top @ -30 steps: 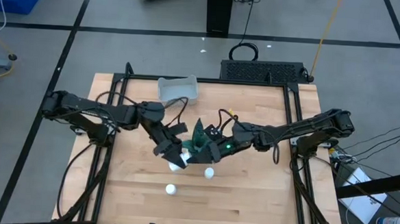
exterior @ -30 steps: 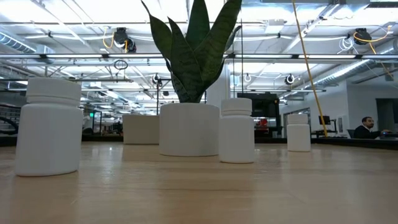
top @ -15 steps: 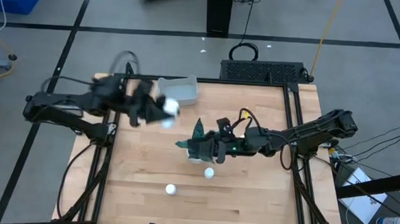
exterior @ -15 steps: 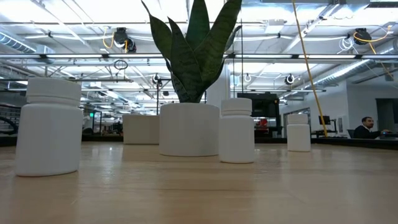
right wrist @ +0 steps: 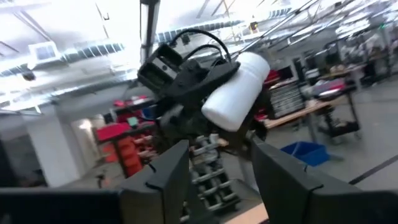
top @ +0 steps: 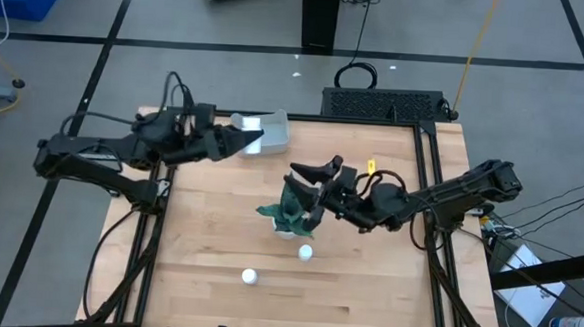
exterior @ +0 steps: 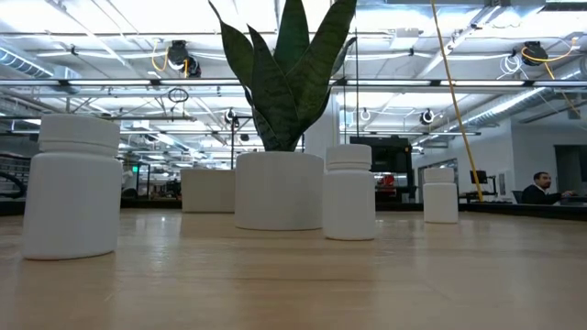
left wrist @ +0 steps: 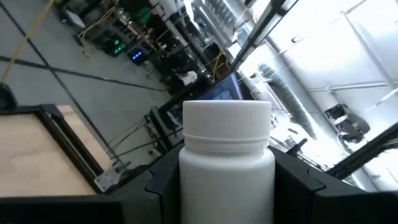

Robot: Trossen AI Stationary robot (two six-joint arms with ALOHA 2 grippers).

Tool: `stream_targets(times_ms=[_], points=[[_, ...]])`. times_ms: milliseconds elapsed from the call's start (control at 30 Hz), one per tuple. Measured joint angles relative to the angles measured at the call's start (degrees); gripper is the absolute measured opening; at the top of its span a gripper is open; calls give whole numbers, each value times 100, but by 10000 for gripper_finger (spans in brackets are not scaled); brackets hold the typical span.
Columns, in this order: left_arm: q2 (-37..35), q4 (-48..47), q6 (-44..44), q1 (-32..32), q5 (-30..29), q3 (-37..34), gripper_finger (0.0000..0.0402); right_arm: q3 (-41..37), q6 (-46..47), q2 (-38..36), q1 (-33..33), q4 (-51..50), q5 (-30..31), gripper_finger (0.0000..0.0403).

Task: Pick and place pill bottles into a basket
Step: Put the white medicine bottle into the gray bin

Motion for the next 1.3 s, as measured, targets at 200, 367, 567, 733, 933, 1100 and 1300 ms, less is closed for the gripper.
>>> stream_targets(times_ms=[200,367,567,733,933,1100,1300], points=[[417,244,-67,0,-75,0,175,142,261,123,-150,-241,64,164],[663,583,209,5,-72,0,175,142,2029,212,-436,-296,-468,191],[795,715,301,-77,-27,0,175,142,3443,218,-718,-497,-1326,257],[787,732,416,-163,-13,0,175,142,3507,218,-816,-494,-1712,296],[789,715,423,-323,95,0,175,142,3528,216,-860,-462,-1723,302],[789,687,481,-387,74,0,175,142,3598,216,-921,-461,-1970,288],[789,683,478,-361,126,0,175,142,3659,216,-972,-506,-2038,262]])
